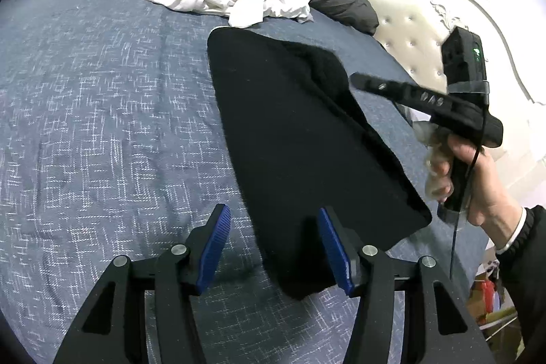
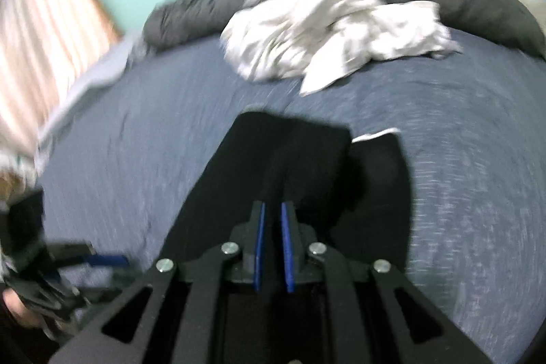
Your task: Fold clothes
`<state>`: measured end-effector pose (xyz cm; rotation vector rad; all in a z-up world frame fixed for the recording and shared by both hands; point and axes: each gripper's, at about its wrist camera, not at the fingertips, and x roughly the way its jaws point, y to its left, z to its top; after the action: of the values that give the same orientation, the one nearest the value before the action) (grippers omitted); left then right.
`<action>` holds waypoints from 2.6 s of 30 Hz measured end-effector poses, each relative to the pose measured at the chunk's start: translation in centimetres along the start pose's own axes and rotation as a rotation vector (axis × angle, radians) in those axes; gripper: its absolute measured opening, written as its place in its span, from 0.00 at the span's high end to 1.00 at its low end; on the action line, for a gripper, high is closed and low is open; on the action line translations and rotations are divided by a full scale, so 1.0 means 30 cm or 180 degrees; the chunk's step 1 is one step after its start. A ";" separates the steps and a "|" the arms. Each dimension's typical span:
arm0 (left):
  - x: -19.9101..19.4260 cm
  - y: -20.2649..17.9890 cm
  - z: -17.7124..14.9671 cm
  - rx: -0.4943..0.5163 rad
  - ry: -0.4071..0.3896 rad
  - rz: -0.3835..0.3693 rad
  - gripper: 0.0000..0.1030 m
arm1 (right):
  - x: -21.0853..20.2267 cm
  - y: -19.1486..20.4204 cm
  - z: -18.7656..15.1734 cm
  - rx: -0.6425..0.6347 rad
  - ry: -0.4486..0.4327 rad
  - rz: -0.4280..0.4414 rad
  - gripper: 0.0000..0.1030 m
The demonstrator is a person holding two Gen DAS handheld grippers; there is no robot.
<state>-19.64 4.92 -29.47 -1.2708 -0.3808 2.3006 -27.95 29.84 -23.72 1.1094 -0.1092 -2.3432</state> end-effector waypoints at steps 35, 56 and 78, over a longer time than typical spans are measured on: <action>-0.004 0.048 0.013 -0.0116 0.0019 -0.0014 0.42 | 0.173 -0.125 0.023 0.0243 0.0843 -0.0224 1.00; -0.022 0.057 0.019 -0.0132 -0.0002 -0.0014 0.42 | 0.167 -0.004 0.095 0.0102 0.0634 0.0080 0.97; -0.024 0.069 0.020 -0.0155 0.0015 -0.0011 0.42 | 0.184 -0.217 0.049 0.1031 0.0628 -0.0124 0.93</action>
<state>-20.40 2.76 -29.57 -1.2978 -0.4397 2.2979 -34.72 32.39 -28.49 1.5032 -0.4093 -2.2871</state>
